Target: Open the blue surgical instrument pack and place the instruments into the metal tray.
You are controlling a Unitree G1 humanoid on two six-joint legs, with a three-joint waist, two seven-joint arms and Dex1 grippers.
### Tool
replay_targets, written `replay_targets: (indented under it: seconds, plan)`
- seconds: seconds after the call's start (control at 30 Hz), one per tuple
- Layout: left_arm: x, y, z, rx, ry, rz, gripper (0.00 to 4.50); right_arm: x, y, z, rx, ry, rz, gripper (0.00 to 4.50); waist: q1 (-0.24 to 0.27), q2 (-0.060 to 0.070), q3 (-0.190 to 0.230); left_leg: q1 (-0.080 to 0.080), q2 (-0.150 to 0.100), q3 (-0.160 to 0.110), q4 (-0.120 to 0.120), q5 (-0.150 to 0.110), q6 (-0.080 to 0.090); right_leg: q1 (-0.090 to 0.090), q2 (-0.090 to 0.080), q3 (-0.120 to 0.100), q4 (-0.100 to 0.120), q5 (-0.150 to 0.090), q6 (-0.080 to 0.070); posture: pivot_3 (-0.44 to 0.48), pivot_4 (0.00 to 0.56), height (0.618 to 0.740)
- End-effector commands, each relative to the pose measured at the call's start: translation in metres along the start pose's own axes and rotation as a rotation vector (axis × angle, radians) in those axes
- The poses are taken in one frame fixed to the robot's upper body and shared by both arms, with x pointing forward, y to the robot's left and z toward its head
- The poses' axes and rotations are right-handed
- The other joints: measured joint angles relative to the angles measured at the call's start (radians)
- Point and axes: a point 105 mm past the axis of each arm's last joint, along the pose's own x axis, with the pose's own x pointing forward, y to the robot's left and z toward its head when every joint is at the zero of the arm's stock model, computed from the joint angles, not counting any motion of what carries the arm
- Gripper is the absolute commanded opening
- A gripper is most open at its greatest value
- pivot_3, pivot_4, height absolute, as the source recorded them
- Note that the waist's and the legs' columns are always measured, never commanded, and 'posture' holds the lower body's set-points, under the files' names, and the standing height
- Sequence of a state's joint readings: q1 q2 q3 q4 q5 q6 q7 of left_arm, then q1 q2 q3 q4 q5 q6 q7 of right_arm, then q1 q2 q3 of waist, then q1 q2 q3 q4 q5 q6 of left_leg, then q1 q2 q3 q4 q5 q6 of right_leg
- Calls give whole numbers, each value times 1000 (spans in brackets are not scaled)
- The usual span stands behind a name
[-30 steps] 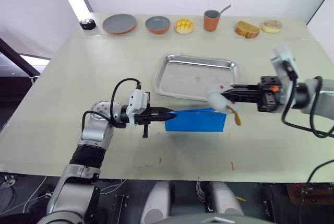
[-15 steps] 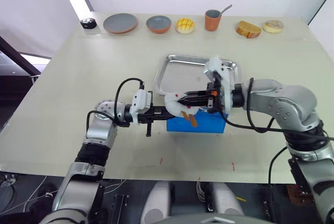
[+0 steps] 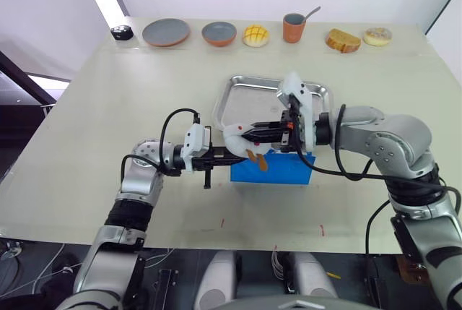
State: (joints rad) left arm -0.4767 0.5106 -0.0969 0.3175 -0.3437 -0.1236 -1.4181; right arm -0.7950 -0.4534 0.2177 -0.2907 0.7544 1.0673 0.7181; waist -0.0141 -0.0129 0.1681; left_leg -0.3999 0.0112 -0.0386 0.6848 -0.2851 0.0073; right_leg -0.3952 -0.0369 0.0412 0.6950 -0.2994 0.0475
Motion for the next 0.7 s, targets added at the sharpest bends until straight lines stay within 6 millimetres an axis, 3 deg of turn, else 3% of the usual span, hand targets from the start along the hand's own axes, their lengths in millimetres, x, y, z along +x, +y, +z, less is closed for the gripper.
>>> replay_targets:
  seconds: [0.03,0.2,0.43,0.7]
  plan:
    - [12,-11,-11,-28,32,-50,0,0,8,16,-64,-56,5,59,0,0,0,0,0,0,0,0,0,0,0,0,0,0,0,0,150,740]
    - [13,-12,-9,-29,27,-52,0,5,8,15,-69,-54,1,59,1,0,0,0,0,0,0,0,0,0,0,0,0,0,0,0,150,740]
    - [10,-11,-9,-37,30,-37,0,-14,23,-1,-128,-10,37,59,0,0,0,-1,-1,-1,0,0,0,0,-1,-1,-1,0,0,0,150,740]
    - [10,-5,-8,-40,23,-7,0,-27,33,-42,-325,172,2,59,1,0,0,0,-1,-1,0,0,0,1,-1,-1,-1,0,0,0,150,740]
